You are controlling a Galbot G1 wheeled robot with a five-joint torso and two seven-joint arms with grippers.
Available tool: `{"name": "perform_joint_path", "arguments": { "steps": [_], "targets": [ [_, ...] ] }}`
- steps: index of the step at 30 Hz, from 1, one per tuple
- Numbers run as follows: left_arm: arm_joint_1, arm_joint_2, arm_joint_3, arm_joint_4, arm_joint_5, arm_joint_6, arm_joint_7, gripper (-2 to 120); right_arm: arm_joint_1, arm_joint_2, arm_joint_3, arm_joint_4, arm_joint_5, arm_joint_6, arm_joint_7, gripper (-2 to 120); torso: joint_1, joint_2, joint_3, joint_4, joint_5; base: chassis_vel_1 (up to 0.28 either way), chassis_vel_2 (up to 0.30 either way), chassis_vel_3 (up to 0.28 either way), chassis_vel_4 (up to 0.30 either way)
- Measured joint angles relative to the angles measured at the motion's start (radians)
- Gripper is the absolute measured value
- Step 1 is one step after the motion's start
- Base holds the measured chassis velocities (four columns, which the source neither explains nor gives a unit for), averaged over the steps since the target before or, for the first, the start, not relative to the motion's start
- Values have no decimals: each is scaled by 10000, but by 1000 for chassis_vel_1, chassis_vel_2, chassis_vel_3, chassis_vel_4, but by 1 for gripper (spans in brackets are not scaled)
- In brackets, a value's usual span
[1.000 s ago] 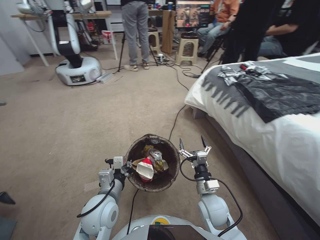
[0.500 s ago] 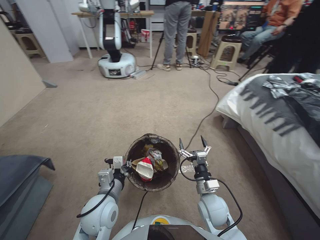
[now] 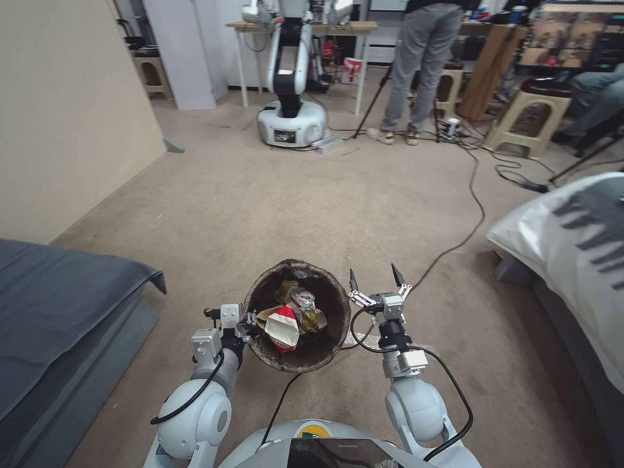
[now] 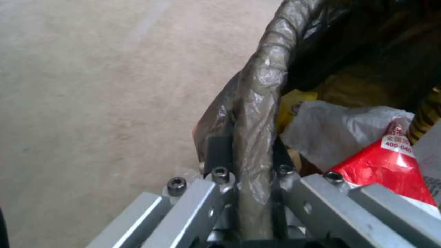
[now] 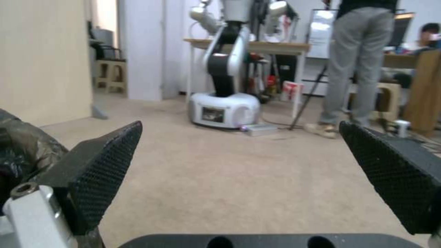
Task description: Pick up the trash bin, then pick up the garbage from the floor and place it into the trash bin.
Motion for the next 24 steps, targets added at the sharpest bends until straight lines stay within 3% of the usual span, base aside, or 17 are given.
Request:
{"name": "perform_joint_path", "arguments": {
  "steps": [24],
  "targets": [
    [-42,55,119,111,281,-557,143,0,-19,-12,211,83,-39,20,-1,100,0,0,0,-2,0,11,10,10,12]
  ]
}}
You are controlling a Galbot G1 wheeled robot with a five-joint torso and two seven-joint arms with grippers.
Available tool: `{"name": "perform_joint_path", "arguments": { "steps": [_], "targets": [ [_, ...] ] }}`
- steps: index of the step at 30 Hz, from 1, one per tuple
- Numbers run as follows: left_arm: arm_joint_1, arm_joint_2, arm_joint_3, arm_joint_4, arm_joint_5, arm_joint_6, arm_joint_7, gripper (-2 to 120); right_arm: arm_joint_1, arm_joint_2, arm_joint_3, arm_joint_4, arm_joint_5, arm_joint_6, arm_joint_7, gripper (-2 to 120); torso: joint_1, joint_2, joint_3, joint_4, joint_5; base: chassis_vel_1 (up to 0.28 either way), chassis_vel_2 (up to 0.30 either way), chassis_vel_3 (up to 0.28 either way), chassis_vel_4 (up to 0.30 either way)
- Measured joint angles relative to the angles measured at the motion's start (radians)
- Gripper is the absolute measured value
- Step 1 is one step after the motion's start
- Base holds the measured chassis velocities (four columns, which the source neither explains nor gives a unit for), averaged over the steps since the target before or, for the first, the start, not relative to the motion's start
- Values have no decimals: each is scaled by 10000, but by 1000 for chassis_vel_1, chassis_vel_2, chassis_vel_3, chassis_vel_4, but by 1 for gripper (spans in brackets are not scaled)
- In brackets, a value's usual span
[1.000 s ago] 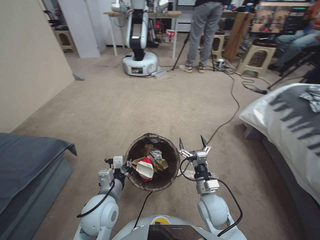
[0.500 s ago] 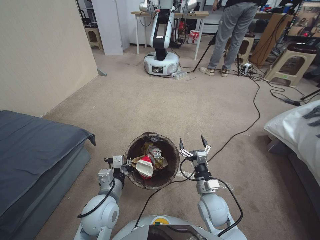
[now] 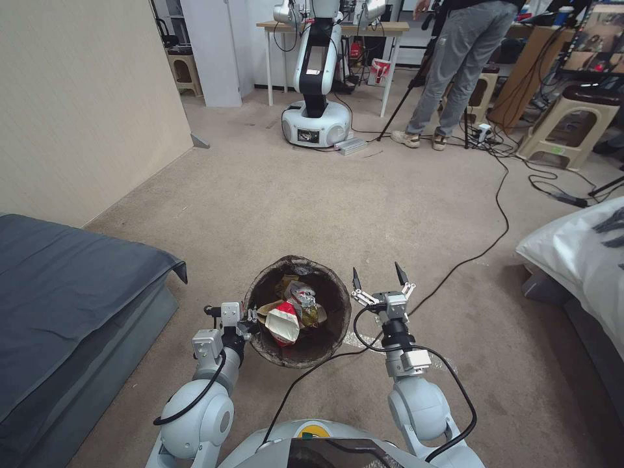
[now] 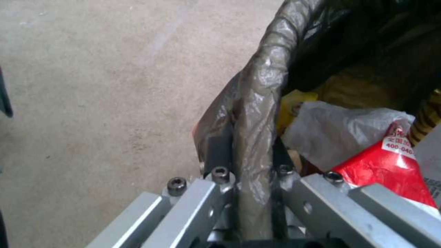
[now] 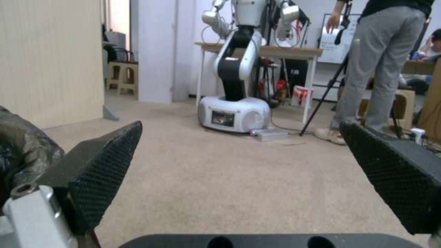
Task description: Pick up the trash bin, then pick up the garbage from the floor and place it into the trash bin.
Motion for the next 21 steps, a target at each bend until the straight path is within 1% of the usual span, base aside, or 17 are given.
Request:
{"name": "perform_joint_path", "arguments": {
  "steps": [4,7,8,9,10,11,12,13,19,20,21],
  "targets": [
    [-111,81,18,22,-68,13,49,0,-14,23,82,26,3,-14,36,100,0,0,0,0,0,0,0,0,0],
    [-356,158,-41,37,-431,267,-249,0,-64,46,144,36,4,-7,39,100,0,0,0,0,0,0,0,0,0],
    [-356,158,-41,37,-431,267,-249,0,-64,46,144,36,4,-7,39,100,0,0,0,0,0,0,0,0,0],
    [-557,171,-94,66,-719,532,-635,0,-91,53,166,41,5,5,39,100,0,0,0,-1,0,0,0,0,0],
    [-1018,175,-169,151,-1377,1115,-1570,0,-131,77,193,65,-10,31,35,100,0,0,0,0,0,0,0,0,0],
    [-1148,179,-200,197,-1611,1292,-1828,0,-140,92,197,69,-23,44,35,100,0,0,0,0,0,0,0,0,0],
    [-1148,179,-200,197,-1611,1292,-1828,0,-140,92,197,69,-23,44,35,100,0,0,0,0,0,0,0,0,0],
    [-1325,193,-250,314,-1844,1442,-2127,0,-154,109,198,70,-57,64,33,100,0,0,0,-1,-1,0,0,0,0],
    [-1375,199,-267,354,-1894,1472,-2212,0,-162,114,198,70,-71,76,31,100,0,0,0,-1,-1,0,0,0,0],
    [-1563,238,-401,556,-2102,1591,-2517,0,-182,125,200,70,-106,105,26,100,0,0,0,-1,-1,0,0,0,0],
    [-1563,238,-401,556,-2102,1591,-2517,0,-182,125,200,70,-106,105,26,100,0,0,0,-1,-1,0,0,0,0]
  ]
}}
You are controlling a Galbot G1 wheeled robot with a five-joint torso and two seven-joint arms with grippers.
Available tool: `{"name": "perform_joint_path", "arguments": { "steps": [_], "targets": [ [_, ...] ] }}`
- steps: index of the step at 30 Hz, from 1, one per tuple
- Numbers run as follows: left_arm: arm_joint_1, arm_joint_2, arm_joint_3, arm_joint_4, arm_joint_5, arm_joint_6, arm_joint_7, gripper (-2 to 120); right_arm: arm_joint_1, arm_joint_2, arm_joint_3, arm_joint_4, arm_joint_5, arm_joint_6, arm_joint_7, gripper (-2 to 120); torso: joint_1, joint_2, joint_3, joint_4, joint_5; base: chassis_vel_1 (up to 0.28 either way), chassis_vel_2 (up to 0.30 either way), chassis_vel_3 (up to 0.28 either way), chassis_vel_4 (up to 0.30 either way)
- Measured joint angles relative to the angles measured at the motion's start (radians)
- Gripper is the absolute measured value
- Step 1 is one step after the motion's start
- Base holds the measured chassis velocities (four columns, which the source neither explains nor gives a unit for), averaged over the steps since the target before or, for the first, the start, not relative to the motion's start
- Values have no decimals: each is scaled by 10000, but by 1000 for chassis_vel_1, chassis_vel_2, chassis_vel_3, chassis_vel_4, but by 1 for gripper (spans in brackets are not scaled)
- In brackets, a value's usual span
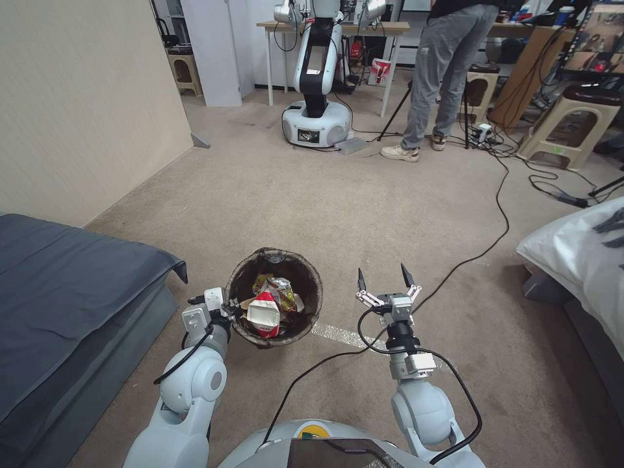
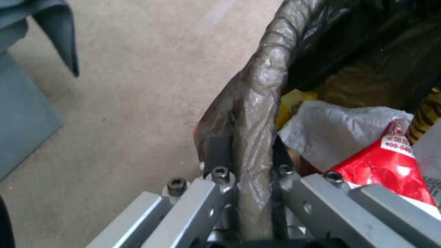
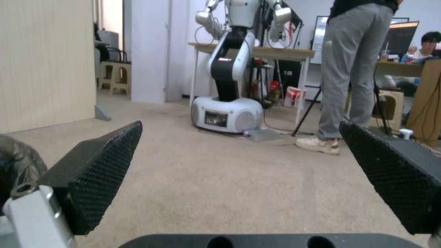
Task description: Pick up the trash bin, then pick up the garbage from the floor and place it into the trash bin.
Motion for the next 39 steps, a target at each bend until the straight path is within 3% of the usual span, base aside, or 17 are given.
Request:
{"name": "perform_joint_path", "arguments": {
  "steps": [20,28,30,36,39],
  "targets": [
    [-388,-63,-630,1092,-1480,546,-1056,0,-44,59,-128,-3,-118,104,-67,100,0,0,0,1,0,0,0,0,0],
    [-330,-90,-629,1198,-1973,726,-1078,0,-12,84,-131,-83,-162,146,-116,100,0,0,0,1,1,0,0,0,0],
    [-327,-99,-627,1212,-2040,753,-1063,1,-7,88,-133,-90,-164,152,-121,100,0,0,0,1,1,0,0,0,0],
    [-323,-120,-616,1332,-2105,769,-987,23,-14,105,-136,-112,-175,207,-131,100,0,0,-1,1,3,0,0,0,0],
    [-312,-122,-581,1369,-2104,768,-962,26,-30,104,-136,-111,-177,225,-139,100,0,0,-1,0,1,0,0,0,0]
  ]
}}
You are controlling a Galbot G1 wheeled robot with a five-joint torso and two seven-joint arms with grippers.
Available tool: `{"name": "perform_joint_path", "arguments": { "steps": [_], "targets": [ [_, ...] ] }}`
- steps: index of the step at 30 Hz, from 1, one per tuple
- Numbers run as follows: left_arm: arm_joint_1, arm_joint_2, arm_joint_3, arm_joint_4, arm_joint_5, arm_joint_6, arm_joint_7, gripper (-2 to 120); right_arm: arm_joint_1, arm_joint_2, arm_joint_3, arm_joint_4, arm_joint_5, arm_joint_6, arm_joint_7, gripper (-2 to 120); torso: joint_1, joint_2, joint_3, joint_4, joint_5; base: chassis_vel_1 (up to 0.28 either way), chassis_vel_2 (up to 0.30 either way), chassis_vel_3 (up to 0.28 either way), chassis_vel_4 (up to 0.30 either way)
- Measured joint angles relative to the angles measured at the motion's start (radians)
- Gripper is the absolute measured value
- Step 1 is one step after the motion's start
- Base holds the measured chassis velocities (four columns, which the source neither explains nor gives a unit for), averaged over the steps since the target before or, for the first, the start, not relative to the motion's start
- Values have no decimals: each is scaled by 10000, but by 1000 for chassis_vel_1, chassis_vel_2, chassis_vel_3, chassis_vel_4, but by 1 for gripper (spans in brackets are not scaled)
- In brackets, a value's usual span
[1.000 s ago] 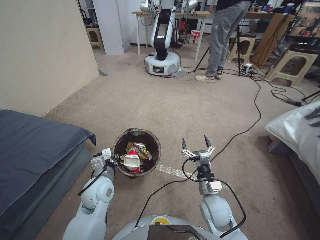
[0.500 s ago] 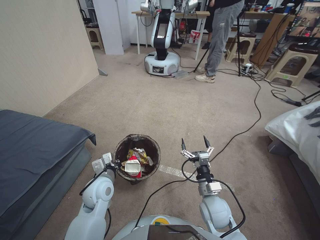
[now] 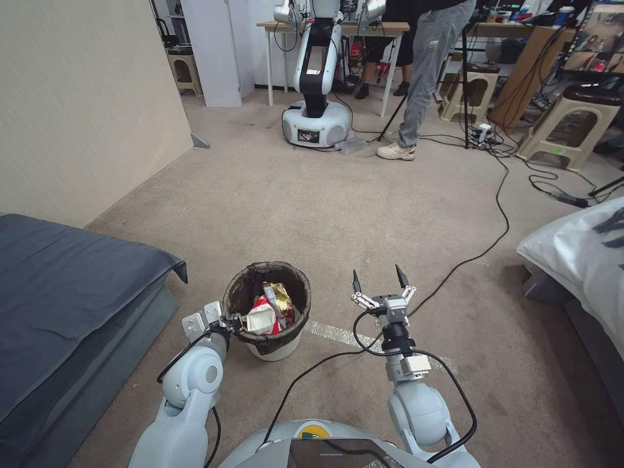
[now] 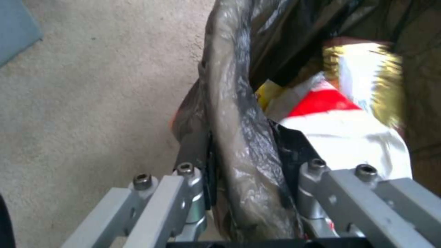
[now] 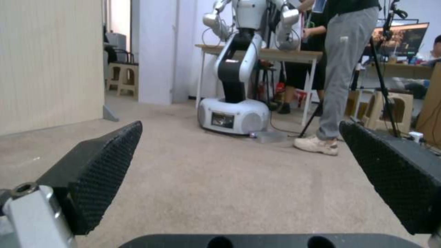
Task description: Pick up the trash bin, then pick up the garbage from the floor and place it into the trash bin.
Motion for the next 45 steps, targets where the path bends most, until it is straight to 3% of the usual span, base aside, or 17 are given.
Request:
{"name": "perform_joint_path", "arguments": {
  "steps": [13,15,17,21,27,29,33,35,37,40,42,45],
  "targets": [
    [-41,34,-2,159,82,-48,107,33,-38,-32,8,33,-3,50,-62,100,0,0,0,0,1,0,0,0,0],
    [-39,37,5,167,113,-57,170,43,-41,-29,8,35,-3,60,-73,100,0,0,0,1,1,0,0,0,0],
    [-40,36,6,168,118,-59,180,45,-40,-29,9,35,-3,62,-76,100,0,0,0,1,1,0,0,0,0],
    [-33,54,28,172,588,-291,633,68,-9,-39,31,30,-2,70,-91,100,0,0,0,0,0,0,0,0,0],
    [40,99,68,111,1455,-762,1094,86,16,0,39,-1,-21,99,-85,100,1,0,0,1,-1,0,0,0,0],
    [124,117,97,-32,2070,-1179,1503,96,49,25,41,-2,-22,101,-31,100,1,0,0,1,-1,0,0,0,0],
    [208,138,129,-231,2792,-1852,1920,99,84,35,59,9,-22,101,18,100,1,0,0,1,-1,0,0,0,0],
    [285,150,139,-336,3791,-3051,2511,100,115,54,68,43,-14,101,149,100,1,0,0,1,0,0,0,0,0],
    [306,151,137,-338,4094,-3368,2673,100,116,63,68,57,-12,100,199,100,1,0,0,0,0,0,0,0,0],
    [498,165,137,-339,5206,-4729,3404,100,80,141,101,129,-31,73,454,100,1,0,0,1,0,0,0,0,0],
    [572,168,152,-338,5470,-5035,3557,100,61,159,137,147,-58,54,548,100,1,0,0,0,0,0,0,0,0],
    [745,176,155,-164,6286,-6068,3861,100,11,223,324,164,-151,66,813,100,1,0,0,1,0,0,0,0,0]
  ]
}}
